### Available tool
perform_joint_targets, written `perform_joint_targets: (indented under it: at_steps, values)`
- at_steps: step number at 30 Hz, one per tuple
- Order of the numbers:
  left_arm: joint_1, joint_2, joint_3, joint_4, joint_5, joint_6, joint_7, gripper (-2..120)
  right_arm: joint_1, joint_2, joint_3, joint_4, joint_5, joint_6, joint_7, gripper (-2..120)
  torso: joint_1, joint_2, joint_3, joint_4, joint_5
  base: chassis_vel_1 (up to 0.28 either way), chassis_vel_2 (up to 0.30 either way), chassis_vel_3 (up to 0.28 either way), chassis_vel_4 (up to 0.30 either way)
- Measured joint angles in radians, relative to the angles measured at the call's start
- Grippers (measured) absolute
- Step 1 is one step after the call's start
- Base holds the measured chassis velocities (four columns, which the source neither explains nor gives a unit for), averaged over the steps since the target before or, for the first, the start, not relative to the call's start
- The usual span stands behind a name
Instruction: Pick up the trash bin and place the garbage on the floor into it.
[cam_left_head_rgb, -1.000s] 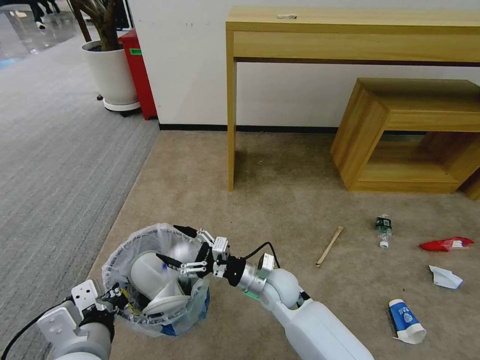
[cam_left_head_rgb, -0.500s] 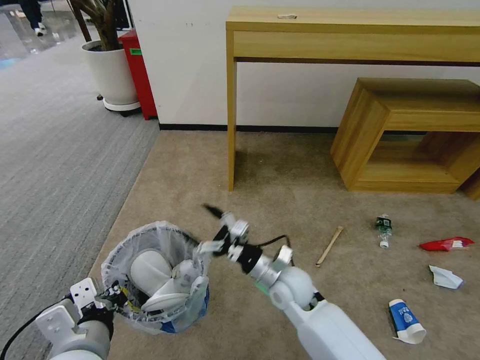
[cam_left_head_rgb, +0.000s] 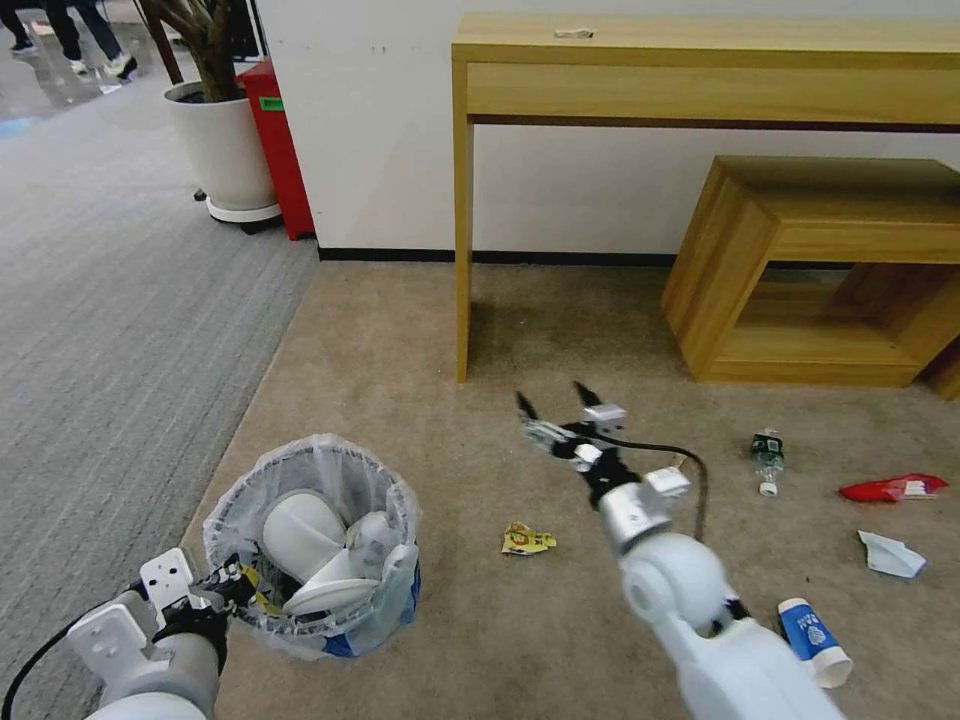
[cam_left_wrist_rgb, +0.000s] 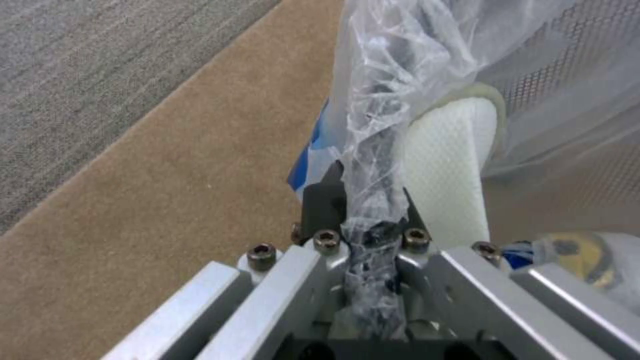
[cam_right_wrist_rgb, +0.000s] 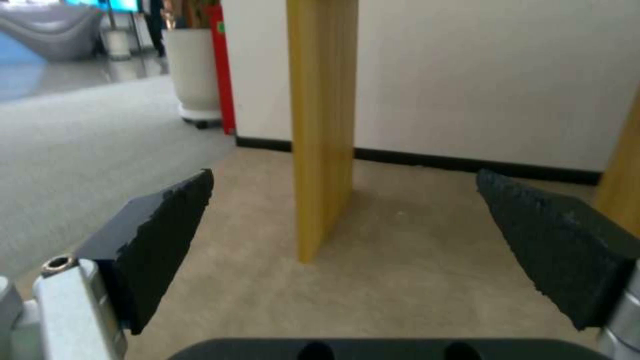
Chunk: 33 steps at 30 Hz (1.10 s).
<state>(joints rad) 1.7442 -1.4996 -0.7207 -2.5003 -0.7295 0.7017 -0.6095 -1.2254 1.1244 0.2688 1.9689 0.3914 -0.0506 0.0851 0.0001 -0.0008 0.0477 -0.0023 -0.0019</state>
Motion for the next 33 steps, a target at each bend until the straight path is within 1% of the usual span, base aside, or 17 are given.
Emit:
perform_joint_targets:
  at_steps: [1, 2, 3, 4, 7, 8, 11, 15, 20, 23, 25, 27, 28, 29, 31, 32, 33]
  values:
    - [-0.002, 0.001, -0.002, 0.0, -0.009, 0.0, -0.001, 1, -0.032, -0.031, 0.03, 0.028, -0.003, -0.004, -0.007, 100, 0.0, 0.0, 0.0, 0.0, 0.0002, 0.0, 0.0, 0.0, 0.0]
    - [-0.003, 0.002, -0.003, 0.0, -0.014, 0.0, -0.001, 1, -0.055, -0.051, 0.056, 0.053, -0.001, -0.007, -0.013, 100, 0.0, 0.0, 0.0, 0.0001, -0.0001, 0.0, 0.0, 0.0, 0.0]
    - [-0.007, 0.004, -0.007, 0.0, -0.027, 0.0, -0.001, 1, -0.093, -0.062, 0.104, 0.089, 0.003, -0.007, -0.025, 100, 0.0, 0.0, 0.0, 0.0002, -0.0001, 0.0, 0.0, 0.0, 0.0]
    - [-0.007, 0.004, -0.007, 0.0, -0.027, 0.0, -0.001, 1, -0.093, -0.062, 0.104, 0.089, 0.003, -0.007, -0.025, 100, 0.0, 0.0, 0.0, 0.0002, -0.0001, 0.0, 0.0, 0.0, 0.0]
    - [-0.022, 0.01, -0.022, 0.0, -0.046, 0.0, -0.002, 1, -0.133, -0.048, 0.175, 0.114, 0.011, 0.019, -0.043, 100, 0.0, 0.0, 0.0, 0.0001, -0.0001, 0.0, 0.0, 0.0, 0.0]
    - [-0.022, 0.01, -0.022, 0.0, -0.046, 0.0, -0.002, 1, -0.133, -0.048, 0.175, 0.114, 0.011, 0.019, -0.043, 100, 0.0, 0.0, 0.0, 0.0001, -0.0001, 0.0, 0.0, 0.0, 0.0]
    - [-0.028, 0.018, -0.033, 0.0, -0.058, 0.0, -0.004, 1, -0.153, -0.025, 0.225, 0.111, 0.023, 0.055, -0.065, 100, 0.0, 0.0, 0.0, 0.0002, -0.0001, 0.0, 0.0, 0.0, 0.0]
    - [-0.03, 0.023, -0.036, 0.0, -0.061, 0.0, -0.004, 1, -0.163, -0.019, 0.243, 0.092, 0.031, 0.068, -0.089, 100, 0.0, 0.0, 0.0, 0.0001, -0.0001, 0.0, 0.0, 0.0, 0.0]
    - [-0.029, 0.025, -0.035, 0.0, -0.062, 0.0, -0.004, 1, -0.157, -0.029, 0.218, 0.077, 0.029, 0.062, -0.096, 100, 0.0, 0.0, 0.0, 0.0001, -0.0002, 0.0, 0.0, 0.0, 0.0]
    - [-0.026, 0.029, -0.042, 0.0, -0.062, 0.0, -0.005, 1, -0.126, -0.045, 0.159, 0.048, 0.023, 0.027, -0.093, 100, 0.0, 0.0, 0.0, 0.0001, -0.0001, 0.0, 0.0, 0.0, 0.0]
    - [-0.026, 0.03, -0.046, 0.0, -0.062, -0.001, -0.005, 1, -0.115, -0.05, 0.138, 0.036, 0.023, 0.016, -0.088, 100, 0.0, 0.0, 0.0, 0.0001, -0.0002, 0.0, 0.0, 0.0, 0.0]
    - [-0.026, 0.031, -0.053, 0.0, -0.059, -0.009, -0.018, 1, -0.066, -0.061, 0.075, -0.015, 0.028, -0.021, -0.086, 100, 0.0, 0.0, 0.0, 0.0002, -0.0002, 0.0, 0.0, 0.0, 0.0]
    - [-0.026, 0.031, -0.053, 0.0, -0.059, -0.009, -0.018, 1, -0.066, -0.061, 0.075, -0.015, 0.028, -0.021, -0.086, 100, 0.0, 0.0, 0.0, 0.0002, -0.0002, 0.0, 0.0, 0.0, 0.0]
    - [-0.026, 0.031, -0.054, 0.0, -0.058, -0.013, -0.022, 1, -0.043, -0.064, 0.053, -0.038, 0.038, -0.044, -0.102, 100, 0.0, 0.0, 0.0, 0.0002, -0.0001, 0.0, 0.0, 0.0, 0.0]
    - [-0.025, 0.03, -0.056, 0.0, -0.057, -0.016, -0.025, 1, 0.007, -0.073, 0.007, -0.082, 0.066, -0.122, -0.142, 100, 0.0, 0.0, 0.0, 0.0003, -0.0003, 0.0, 0.0, 0.0, 0.0]
    - [-0.025, 0.03, -0.056, 0.0, -0.057, -0.016, -0.025, 1, 0.007, -0.073, 0.007, -0.082, 0.066, -0.122, -0.142, 100, 0.0, 0.0, 0.0, 0.0003, -0.0003, 0.0, 0.0, 0.0, 0.0]
    - [-0.024, 0.029, -0.056, 0.0, -0.056, -0.016, -0.026, 1, 0.025, -0.075, -0.011, -0.097, 0.07, -0.145, -0.153, 100, 0.0, 0.0, 0.0, 0.0001, -0.0003, 0.0, 0.0, 0.0, 0.0]
